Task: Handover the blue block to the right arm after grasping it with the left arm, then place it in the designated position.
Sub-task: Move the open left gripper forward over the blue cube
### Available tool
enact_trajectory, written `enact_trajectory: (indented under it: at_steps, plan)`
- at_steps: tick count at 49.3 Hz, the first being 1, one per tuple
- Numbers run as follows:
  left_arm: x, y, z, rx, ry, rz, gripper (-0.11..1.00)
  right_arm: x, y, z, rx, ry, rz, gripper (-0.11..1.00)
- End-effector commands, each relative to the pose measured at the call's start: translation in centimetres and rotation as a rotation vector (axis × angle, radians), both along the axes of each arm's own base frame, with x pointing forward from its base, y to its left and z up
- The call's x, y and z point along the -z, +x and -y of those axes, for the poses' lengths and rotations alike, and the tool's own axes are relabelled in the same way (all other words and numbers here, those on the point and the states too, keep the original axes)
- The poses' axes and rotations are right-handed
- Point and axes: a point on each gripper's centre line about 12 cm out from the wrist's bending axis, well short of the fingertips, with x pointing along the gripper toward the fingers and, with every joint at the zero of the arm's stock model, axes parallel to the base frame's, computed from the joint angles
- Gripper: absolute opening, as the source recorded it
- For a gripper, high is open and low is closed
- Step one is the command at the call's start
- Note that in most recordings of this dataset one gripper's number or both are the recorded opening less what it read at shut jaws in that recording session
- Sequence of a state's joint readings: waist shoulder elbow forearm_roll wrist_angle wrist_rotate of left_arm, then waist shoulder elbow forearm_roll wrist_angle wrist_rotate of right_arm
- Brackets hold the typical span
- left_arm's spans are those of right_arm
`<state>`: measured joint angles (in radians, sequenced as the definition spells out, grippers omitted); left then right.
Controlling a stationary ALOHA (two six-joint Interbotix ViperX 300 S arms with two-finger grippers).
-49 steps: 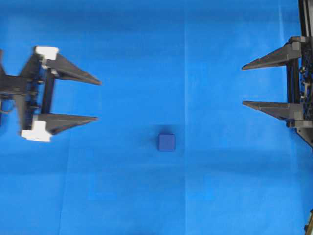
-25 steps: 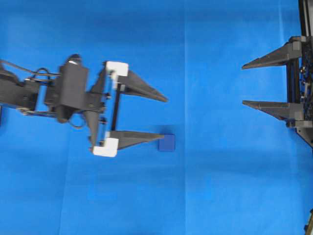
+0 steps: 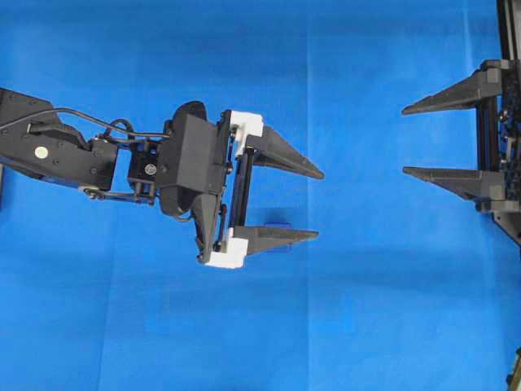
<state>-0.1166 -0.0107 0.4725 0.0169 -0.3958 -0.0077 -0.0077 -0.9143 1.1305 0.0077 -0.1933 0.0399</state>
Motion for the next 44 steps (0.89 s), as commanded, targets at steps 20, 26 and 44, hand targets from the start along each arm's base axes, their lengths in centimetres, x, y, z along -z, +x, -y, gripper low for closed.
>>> enact_trajectory:
  at_steps: [20, 26, 44]
  plan:
    - [0.8, 1.2, 0.8, 0.004, 0.012, -0.284, 0.91, -0.8, 0.3, 0.1, 0.005, 0.006, 0.006, 0.96]
    - [1.3, 1.9, 1.3, 0.002, 0.012, -0.435, 0.91, -0.7, 0.3, 0.1, 0.005, 0.006, -0.003, 0.96]
    - [2.1, 3.3, 1.8, -0.008, 0.066, -0.789, 0.91, -0.6, 0.3, 0.1, 0.005, 0.006, -0.009, 0.96]
